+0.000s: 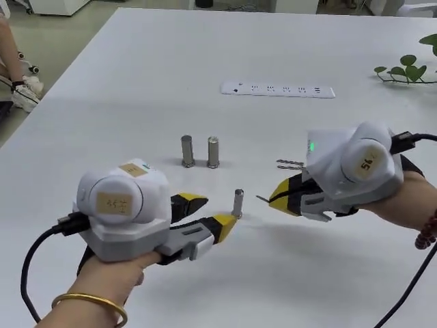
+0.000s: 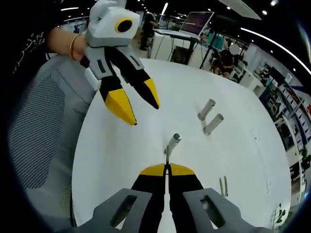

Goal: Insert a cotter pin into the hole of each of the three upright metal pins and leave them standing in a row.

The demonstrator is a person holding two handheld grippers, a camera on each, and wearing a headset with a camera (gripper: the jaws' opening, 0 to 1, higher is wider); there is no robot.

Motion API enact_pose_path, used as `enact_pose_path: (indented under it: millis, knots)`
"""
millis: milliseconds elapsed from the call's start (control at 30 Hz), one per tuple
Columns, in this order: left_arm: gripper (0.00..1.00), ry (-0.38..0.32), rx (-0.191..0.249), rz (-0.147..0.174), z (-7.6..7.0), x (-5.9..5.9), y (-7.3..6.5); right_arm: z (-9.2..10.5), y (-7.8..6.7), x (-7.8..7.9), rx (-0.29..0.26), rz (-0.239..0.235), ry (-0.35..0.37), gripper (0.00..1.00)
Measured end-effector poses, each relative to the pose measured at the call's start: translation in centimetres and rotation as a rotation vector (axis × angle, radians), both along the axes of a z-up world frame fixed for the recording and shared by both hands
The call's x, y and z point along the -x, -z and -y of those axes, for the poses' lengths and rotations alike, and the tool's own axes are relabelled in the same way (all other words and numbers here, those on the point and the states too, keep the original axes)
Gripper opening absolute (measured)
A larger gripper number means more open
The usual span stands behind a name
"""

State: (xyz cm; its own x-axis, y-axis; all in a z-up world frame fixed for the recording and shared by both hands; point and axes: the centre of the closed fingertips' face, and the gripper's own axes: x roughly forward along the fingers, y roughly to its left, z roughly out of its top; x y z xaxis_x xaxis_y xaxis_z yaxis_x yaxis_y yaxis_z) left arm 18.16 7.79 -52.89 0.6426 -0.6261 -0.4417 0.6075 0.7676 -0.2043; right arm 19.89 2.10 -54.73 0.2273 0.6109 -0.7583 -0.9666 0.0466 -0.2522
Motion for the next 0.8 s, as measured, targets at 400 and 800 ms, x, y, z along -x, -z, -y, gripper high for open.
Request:
enact_pose_path:
  millis: [400,800]
  knots:
    - [0.16,0.037,0.087,-0.087,1.8,1.0,0.1,-1.6,-0.8,1.9,-0.016,0.058,-0.119,0.00]
    - [0.07,0.034,0.171,-0.180,2.5,1.7,0.1,-2.5,-0.6,3.7,-0.007,0.094,-0.190,0.00]
